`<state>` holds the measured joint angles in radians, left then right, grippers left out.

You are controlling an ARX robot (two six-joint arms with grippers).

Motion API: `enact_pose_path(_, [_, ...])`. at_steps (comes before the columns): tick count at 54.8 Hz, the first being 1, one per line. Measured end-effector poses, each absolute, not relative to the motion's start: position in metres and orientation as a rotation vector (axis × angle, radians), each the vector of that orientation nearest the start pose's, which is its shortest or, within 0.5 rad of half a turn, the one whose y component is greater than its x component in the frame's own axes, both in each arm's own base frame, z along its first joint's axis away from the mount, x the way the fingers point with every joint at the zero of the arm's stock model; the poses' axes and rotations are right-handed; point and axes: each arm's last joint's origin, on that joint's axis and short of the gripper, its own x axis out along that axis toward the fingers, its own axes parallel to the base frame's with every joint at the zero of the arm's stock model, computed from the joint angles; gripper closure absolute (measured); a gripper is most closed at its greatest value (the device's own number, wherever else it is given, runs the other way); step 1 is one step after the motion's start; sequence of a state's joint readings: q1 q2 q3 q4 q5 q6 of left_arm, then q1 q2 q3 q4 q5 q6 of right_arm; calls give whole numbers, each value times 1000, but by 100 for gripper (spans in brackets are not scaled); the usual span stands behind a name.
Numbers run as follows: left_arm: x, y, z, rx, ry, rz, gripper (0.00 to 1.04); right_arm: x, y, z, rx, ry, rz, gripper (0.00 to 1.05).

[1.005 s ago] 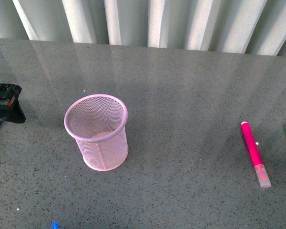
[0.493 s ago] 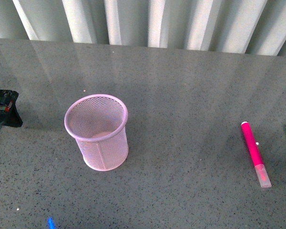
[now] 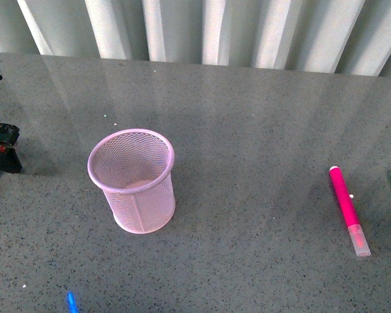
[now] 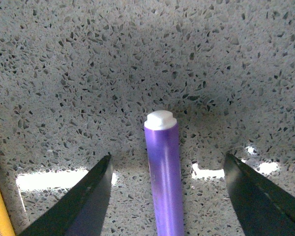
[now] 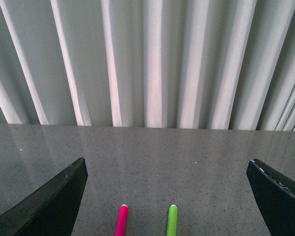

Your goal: Insert purple and pink pens into pink cup

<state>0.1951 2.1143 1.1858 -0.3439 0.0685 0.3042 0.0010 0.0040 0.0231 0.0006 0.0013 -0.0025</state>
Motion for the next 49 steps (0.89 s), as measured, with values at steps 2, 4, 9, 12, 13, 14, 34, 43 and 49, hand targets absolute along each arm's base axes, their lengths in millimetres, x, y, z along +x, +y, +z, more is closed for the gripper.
enact_pose_path(2, [373,72,77,96,1265,-85,41,96,0,171,-2,-20,0,7])
enact_pose_path(4, [372,72,77,100,1270,-87,47,96,0,171,-2,-20,0,7])
enact_pose_path(9, [371,74,76,100,1275,-84,59,96,0,171,-2,-20,0,7])
enact_pose_path(12, [371,74,76,101,1280,-87,66,96,0,171,-2,-20,0,7])
enact_pose_path(13, [371,74,76,100,1282,-87,70,96,0,171,-2,-20,0,7])
enact_pose_path(14, [371,74,76,100,1282,-88,72,96,0,171,-2,-20,0,7])
enact_pose_path(34, [368,70,77,86,1281,-120,92,96,0,171,-2,-20,0,7])
enact_pose_path(43, [363,65,80,66,1272,-143,92,96,0,171,-2,-20,0,7])
enact_pose_path(49, [360,61,84,10,1217,-165,92,96,0,171,-2,-20,0,7])
